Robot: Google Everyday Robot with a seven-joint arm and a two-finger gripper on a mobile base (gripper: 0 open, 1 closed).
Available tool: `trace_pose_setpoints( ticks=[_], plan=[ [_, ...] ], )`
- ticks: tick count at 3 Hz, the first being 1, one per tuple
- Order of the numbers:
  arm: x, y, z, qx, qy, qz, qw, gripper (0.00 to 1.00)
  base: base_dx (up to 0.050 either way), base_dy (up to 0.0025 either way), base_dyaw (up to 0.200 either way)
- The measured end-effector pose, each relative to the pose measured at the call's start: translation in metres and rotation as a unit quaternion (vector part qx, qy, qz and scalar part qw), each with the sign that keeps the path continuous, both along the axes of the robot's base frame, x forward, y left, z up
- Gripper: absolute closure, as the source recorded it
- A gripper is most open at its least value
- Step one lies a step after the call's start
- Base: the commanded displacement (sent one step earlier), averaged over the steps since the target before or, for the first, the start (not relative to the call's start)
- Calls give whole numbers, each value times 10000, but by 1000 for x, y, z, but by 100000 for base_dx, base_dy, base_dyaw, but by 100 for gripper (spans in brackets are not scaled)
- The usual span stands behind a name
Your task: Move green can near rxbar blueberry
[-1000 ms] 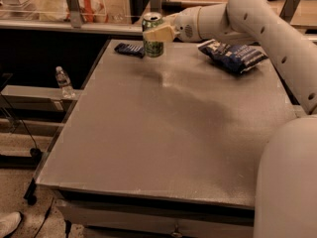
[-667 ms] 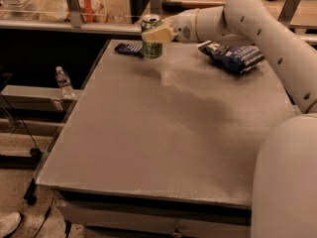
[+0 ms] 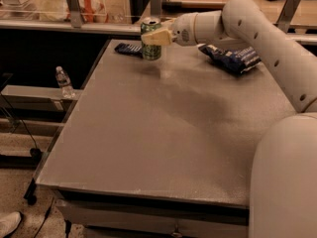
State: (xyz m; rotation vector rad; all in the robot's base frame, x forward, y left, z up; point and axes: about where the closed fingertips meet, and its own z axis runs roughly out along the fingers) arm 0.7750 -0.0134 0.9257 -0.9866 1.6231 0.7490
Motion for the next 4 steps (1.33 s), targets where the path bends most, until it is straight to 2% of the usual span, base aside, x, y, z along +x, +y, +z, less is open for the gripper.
trace_pose_setpoints(
  ticks=[2,3,4],
  plan=[
    [11,5,-15,126,11,28,9999,100,0,0,0],
    [11,6,-17,139,35,53,9999,82,0,0,0],
    [11,7,-19,134,62,64,9999,59,0,0,0]
  ],
)
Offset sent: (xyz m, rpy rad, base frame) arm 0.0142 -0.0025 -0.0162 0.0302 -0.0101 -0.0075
